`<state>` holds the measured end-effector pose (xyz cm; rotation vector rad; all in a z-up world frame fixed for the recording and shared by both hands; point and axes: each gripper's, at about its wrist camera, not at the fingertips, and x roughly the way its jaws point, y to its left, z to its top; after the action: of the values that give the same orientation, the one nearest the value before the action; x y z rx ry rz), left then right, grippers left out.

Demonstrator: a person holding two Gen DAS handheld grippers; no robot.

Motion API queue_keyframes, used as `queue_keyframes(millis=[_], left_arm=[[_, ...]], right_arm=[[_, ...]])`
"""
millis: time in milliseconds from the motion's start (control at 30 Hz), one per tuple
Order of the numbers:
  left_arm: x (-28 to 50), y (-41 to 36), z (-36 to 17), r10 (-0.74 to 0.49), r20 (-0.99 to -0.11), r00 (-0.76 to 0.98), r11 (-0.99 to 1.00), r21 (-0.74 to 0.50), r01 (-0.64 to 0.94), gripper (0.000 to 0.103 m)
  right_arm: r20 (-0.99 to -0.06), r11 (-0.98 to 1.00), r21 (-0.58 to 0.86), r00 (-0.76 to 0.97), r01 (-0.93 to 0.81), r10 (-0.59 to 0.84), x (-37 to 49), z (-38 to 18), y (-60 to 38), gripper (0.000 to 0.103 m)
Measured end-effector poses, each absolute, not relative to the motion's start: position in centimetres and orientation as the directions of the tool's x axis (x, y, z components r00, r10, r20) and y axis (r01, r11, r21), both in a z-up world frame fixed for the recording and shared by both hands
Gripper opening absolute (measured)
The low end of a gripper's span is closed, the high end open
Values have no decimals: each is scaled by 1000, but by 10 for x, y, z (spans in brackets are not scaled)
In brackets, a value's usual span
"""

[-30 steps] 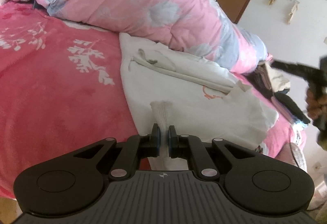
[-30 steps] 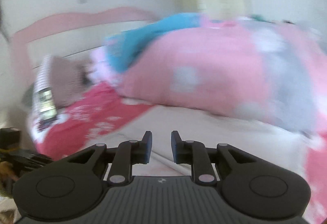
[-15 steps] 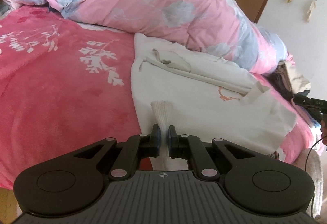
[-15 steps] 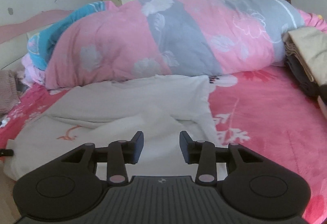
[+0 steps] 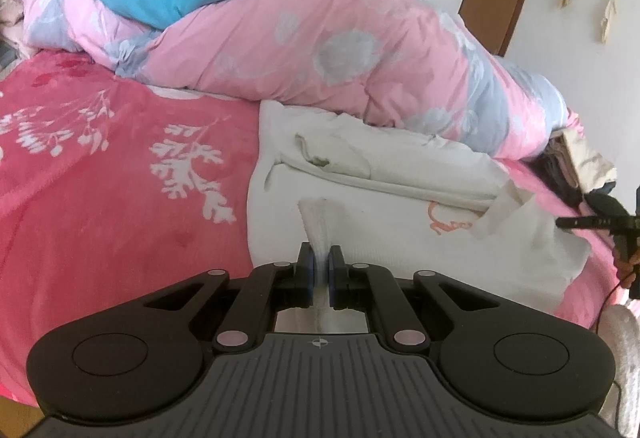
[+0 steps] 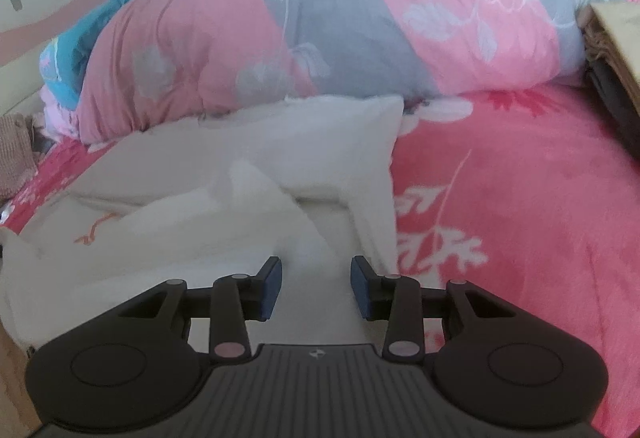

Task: Fold clothes

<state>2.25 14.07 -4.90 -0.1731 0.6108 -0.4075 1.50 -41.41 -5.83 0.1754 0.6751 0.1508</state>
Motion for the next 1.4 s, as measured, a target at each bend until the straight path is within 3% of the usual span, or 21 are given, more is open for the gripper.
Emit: queue_keyframes(millis=[167,200,233,567,800,967,1067,1133,1233,1400], left_arm=[[22,141,-50,-406,-520,751,912,-277,301,5],[22,142,-50,-411,-518,750,910,-286,301,5],[22,143,-49,-415,-516,749,907,-295,300,5],[27,151,-44,-470,-498,729,874,-377,306,5],[41,143,-58,-492,-549,676,868,-368,333,5],[39,147,-63,-507,-541,671,858,-392,333,5],[37,149,-66,-516,-532,672,852,-405,333,5],[36,150,-67,-519,-525,675,848,-411,334,5],[34,150,-68,-523,-517,677,846,-408,342,5],[31,150,-70,-529,-508,680,845,-388,368,5]], right_arm=[[-644,965,236,726,-114,243,31,-71,-418,41],[-640,963,240,726,-123,252,29,-70,-418,29],[-629,958,259,731,-127,267,24,-68,-419,1],[-475,857,504,796,-103,375,-68,-35,-452,2],[-614,860,503,735,85,287,-82,-69,-462,7],[-560,926,367,815,85,147,-87,-31,-450,14],[-528,960,274,827,-52,195,-72,-7,-414,21],[-526,962,187,807,-199,269,-54,2,-371,32],[-550,897,45,739,-440,390,-27,3,-293,34],[-636,736,-31,581,-676,507,26,-14,-196,34]])
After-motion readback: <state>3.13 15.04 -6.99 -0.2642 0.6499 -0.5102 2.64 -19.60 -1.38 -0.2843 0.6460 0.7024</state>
